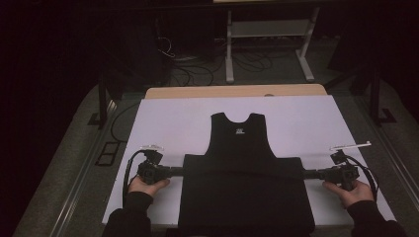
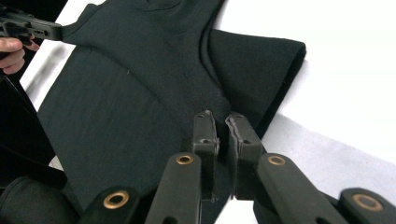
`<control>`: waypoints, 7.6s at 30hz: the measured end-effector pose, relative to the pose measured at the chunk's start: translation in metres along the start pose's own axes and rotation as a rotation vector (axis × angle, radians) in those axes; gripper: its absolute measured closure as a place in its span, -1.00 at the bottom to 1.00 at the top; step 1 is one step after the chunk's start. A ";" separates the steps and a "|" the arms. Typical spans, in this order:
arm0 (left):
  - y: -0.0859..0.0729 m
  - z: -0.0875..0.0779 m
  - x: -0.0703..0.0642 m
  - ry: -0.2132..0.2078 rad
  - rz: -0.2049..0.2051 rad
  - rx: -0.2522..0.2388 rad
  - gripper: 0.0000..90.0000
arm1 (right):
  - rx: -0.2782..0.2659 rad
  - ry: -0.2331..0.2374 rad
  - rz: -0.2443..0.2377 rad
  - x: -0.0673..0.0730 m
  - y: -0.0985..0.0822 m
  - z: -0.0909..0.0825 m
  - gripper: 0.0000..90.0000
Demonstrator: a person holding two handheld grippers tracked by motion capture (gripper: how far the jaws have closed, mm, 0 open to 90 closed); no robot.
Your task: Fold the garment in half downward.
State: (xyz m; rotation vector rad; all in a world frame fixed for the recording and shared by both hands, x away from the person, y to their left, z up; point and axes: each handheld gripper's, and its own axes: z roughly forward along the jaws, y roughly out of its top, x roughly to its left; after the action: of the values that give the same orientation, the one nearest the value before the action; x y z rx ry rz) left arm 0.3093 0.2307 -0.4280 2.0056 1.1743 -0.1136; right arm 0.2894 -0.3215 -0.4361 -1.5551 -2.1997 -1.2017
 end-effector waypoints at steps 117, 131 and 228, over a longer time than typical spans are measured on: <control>0.071 0.007 0.004 0.092 0.300 -0.146 -1.00 | -0.191 -0.176 -0.335 0.013 0.084 -0.005 -1.00; 0.092 0.005 0.005 0.100 0.317 -0.137 -1.00 | -0.174 -0.189 -0.348 0.015 0.102 -0.003 -1.00; 0.164 0.137 0.033 0.090 0.234 -0.056 -1.00 | -0.064 -0.195 -0.280 -0.017 0.180 0.123 -1.00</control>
State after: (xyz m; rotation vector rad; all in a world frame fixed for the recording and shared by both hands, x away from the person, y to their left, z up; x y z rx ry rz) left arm 0.4948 0.1197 -0.4401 2.1000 0.9780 0.1273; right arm 0.4857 -0.2252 -0.4359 -1.4812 -2.5999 -1.2521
